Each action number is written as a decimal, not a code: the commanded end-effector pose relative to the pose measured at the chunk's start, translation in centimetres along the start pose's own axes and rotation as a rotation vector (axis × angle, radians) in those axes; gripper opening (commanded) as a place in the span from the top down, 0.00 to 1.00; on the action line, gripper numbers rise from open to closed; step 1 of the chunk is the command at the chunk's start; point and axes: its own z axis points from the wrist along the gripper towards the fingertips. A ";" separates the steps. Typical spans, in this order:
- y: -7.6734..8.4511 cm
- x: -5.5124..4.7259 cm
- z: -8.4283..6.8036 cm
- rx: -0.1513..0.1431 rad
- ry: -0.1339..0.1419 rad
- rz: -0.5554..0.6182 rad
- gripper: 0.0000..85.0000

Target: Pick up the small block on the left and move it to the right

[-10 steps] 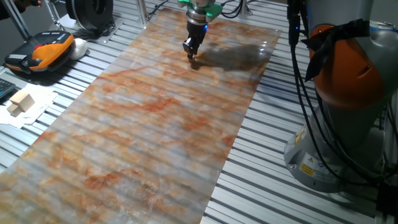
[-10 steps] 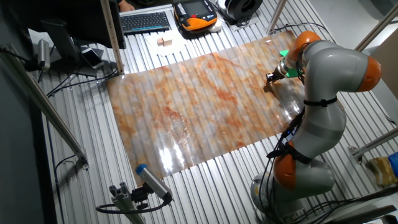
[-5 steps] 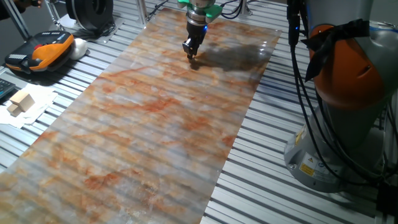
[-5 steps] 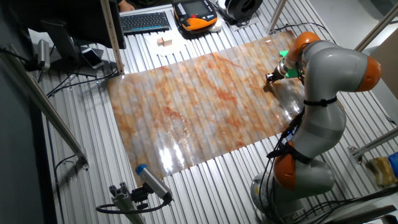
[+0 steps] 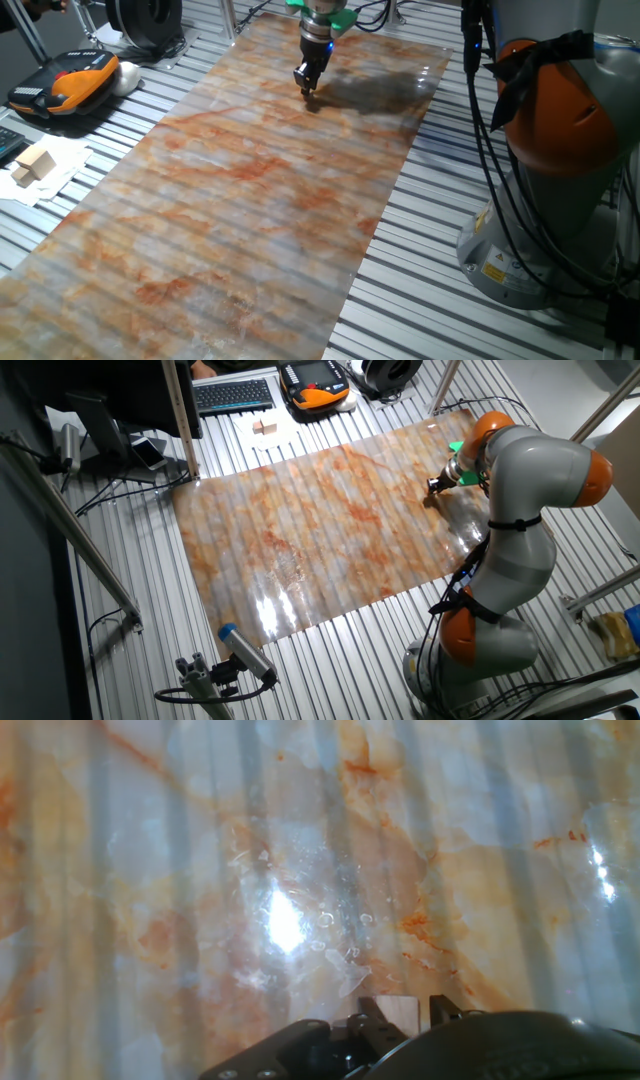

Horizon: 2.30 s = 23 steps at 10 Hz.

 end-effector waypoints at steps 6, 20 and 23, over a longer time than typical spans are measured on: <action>0.1 0.0 0.0 0.007 0.060 -0.001 0.60; 0.0 0.0 1.0 -0.009 0.059 -0.002 0.60; -0.1 0.1 1.1 -0.010 0.057 -0.001 0.60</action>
